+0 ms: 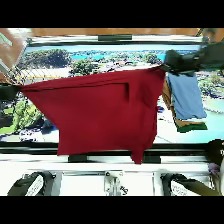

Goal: Fold the shirts.

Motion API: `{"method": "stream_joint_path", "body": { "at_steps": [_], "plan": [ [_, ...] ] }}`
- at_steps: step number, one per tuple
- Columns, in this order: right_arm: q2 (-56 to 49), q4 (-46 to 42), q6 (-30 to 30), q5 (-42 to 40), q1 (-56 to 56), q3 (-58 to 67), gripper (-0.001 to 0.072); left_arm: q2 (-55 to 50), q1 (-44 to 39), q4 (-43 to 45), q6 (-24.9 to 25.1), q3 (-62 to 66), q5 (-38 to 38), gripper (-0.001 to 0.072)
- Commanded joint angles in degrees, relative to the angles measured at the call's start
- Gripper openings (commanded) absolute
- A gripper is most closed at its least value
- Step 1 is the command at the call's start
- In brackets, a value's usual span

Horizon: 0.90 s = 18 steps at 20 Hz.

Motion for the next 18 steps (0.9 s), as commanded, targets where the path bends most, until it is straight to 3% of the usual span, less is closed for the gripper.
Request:
{"method": "stream_joint_path", "body": {
  "at_steps": [1,4,8,9,11,12,14,16,18],
  "plan": [
    [-11.76,7.1,0.26,12.24,0.02,-0.72,0.0076,-11.58,0.0,-6.67,0.39,-1.84,7.21,0.0033],
    [-16.85,10.01,0.26,15.65,0.44,-0.72,0.0077,-20.02,-0.24,-12.92,0.39,-1.84,10.99,0.0033],
    [-20.9,9.18,0.26,13.84,2.56,-0.72,0.0084,-27.47,-2.56,-13.88,0.37,-1.86,8.92,0.0033],
    [-21.2,9.29,0.26,13.53,2.93,-0.72,0.0128,-28.57,-3.41,-13.88,0.42,-1.86,8.11,0.0033],
    [-20.44,10.36,0.24,13.29,3.1,-0.72,0.0415,-29.31,-4.35,-13.88,0.61,-1.84,6.86,0.0038],
    [-19.39,10.8,0.02,12.63,2.56,-0.7,0.0461,-29.16,-4.2,-13.81,0.59,-1.64,6.05,0.0153],
    [-16.06,10.08,-2.43,8.81,0.07,-0.59,0.0461,-29.09,-2.03,-11.82,0.55,0.76,-0.26,0.0654],
    [-12.17,5.18,-3.67,0.94,-3.96,-0.61,0.0461,-29.09,2.1,-7.32,0.11,4.28,-11.02,0.0658],
    [-9.25,-3.74,-3.93,-11.26,-7.87,-0.68,0.0461,-29.07,7.1,-2.75,-2.58,5.62,-21.55,0.0503]
  ]
}}
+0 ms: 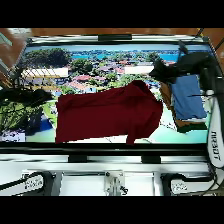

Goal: Fold the shirts.

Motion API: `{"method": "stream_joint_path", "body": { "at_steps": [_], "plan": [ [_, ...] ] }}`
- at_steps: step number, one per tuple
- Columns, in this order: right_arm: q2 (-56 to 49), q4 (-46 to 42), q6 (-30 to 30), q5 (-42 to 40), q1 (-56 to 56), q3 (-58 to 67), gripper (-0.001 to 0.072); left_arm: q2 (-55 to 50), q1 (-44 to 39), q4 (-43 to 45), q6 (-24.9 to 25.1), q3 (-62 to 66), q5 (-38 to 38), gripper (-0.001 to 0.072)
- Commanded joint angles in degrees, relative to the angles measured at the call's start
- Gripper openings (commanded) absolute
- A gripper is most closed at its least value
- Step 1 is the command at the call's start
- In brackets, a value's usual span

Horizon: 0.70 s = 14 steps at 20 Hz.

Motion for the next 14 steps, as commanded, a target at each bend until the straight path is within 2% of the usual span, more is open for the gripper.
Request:
{"method": "stream_joint_path", "body": {
  "at_steps": [1,2,4,8,14],
  "plan": [
    [4.57,-13.11,-2.89,-20.92,-5.92,-0.37,0.0461,-0.26,7.43,6.27,-2.89,1.62,-19.8,0.0505],
    [5.29,-15.28,-4.37,-25.79,-7.15,-1.62,0.0461,0.17,9.4,6.14,-3.04,-0.63,-22.88,0.0508],
    [8.04,-15.37,-5.2,-28.81,-9.33,-7.8,0.0462,2.49,11.76,6.03,-2.67,-9.09,-24.11,0.0545],
    [14.27,-13.49,-5.77,-22.97,-10.91,-22.8,0.0463,4.74,13.44,2.89,0.61,-25.57,-17.14,0.0555],
    [15.04,-11.96,-7.13,-20.33,-10.88,-26.77,0.0463,4.44,13.2,0.28,4.81,-30.27,-6.45,0.0554]
  ]
}}
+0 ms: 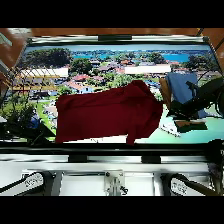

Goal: Fold the shirts.

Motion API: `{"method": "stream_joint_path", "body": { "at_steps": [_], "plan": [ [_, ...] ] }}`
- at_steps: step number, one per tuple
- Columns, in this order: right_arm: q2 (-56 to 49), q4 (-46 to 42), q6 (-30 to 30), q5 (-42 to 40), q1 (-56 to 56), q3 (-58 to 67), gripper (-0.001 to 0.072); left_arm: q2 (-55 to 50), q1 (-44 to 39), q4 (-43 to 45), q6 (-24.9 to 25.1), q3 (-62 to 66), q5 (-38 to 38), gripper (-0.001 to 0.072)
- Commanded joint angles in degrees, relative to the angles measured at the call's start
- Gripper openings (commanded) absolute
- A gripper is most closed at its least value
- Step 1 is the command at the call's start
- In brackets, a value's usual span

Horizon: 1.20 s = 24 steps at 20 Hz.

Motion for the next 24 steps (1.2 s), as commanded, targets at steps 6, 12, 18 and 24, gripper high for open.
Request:
{"method": "stream_joint_path", "body": {
  "at_steps": [6,12,18,24],
  "plan": [
    [0.68,0.31,-0.66,3.37,-0.26,-1.99,0.0463,-3.23,-5.64,-1.14,2.14,-2.4,8.87,0.0553],
    [0.66,-0.63,-0.61,2.75,-0.26,-2.05,0.0463,-4.52,-13.49,-6.21,0.83,-2.32,14.53,0.0188],
    [0.66,1.75,-0.92,7.63,-0.2,-14.51,0.0668,-3.67,-13.77,-6.25,3.5,-2.21,10.67,0.0033],
    [0.35,5.57,-1.6,18.91,0.37,-20.24,0.0548,-0.5,-13.77,-6.73,5.35,-2.08,10.51,0.0033]
  ]
}}
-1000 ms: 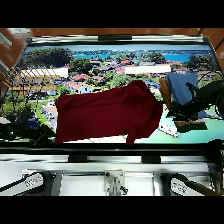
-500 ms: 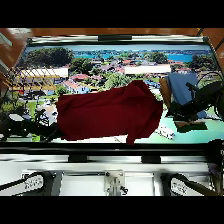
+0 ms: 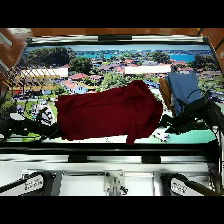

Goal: Fold the shirts.

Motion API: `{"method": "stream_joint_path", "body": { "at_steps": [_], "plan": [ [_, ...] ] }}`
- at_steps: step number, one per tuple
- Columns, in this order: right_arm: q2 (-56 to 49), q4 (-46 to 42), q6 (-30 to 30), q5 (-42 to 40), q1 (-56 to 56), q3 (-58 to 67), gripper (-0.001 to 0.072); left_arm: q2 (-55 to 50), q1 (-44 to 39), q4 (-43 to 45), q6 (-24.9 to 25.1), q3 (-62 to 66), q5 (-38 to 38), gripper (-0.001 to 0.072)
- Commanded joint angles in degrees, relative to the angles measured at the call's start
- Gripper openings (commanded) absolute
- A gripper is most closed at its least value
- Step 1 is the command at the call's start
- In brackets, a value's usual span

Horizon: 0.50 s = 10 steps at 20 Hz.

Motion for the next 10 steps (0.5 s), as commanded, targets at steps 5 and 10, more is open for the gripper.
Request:
{"method": "stream_joint_path", "body": {
  "at_steps": [5,10],
  "plan": [
    [-4.39,4.94,0.46,9.51,0.24,-2.21,0.0548,1.9,-0.04,-0.61,1.79,0.09,-1.18,0.0033],
    [-6.36,5.86,1.66,12.92,0.59,-2.21,0.0478,1.9,-0.04,-0.59,1.79,0.09,-1.4,0.0033]
  ]
}}
